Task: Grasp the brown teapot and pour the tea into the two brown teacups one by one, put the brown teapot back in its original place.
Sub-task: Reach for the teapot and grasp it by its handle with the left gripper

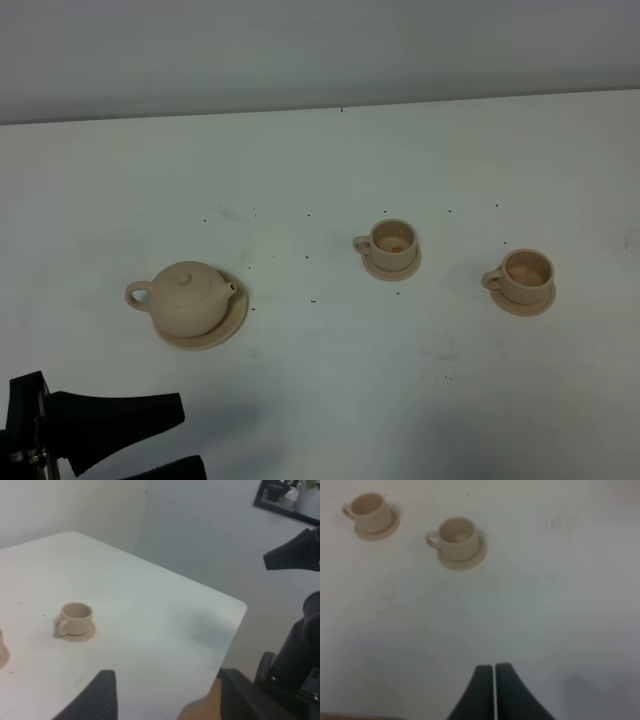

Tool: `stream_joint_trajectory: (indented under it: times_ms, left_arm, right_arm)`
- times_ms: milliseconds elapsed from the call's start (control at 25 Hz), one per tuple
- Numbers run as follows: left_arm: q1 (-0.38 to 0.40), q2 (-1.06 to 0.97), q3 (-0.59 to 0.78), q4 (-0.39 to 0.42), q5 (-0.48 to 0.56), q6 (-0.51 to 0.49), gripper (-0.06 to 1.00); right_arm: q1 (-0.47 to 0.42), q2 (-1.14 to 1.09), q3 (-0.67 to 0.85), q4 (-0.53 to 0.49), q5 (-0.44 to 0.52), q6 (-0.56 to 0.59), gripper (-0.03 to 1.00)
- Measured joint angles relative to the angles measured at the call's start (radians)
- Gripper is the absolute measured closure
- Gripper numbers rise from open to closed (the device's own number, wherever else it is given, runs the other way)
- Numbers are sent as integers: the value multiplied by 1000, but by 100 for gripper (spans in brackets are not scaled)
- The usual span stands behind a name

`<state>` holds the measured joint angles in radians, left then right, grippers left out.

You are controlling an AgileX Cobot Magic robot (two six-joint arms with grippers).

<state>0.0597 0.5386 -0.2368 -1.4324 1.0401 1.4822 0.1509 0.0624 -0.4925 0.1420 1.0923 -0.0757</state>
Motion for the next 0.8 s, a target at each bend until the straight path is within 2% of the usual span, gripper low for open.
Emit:
stream_joint_trajectory:
  times_ms: [200, 400, 560, 720, 800]
  left_arm:
    - [0, 0, 0, -26, -34, -2, 47]
    - [0, 0, 0, -84, -179, -86, 47]
    - [0, 0, 0, -95, -287, -128, 47]
    - [0, 4, -10, -89, -381, -133, 53]
    - [0, 29, -47, -53, -411, -149, 60]
  right_arm:
    - [0, 0, 0, -1, 0, 4, 95]
    - [0, 0, 0, -1, 0, 4, 95]
    - [0, 0, 0, -1, 0, 4, 94]
    - [0, 0, 0, -1, 0, 4, 94]
    - [0, 0, 0, -1, 0, 4, 93]
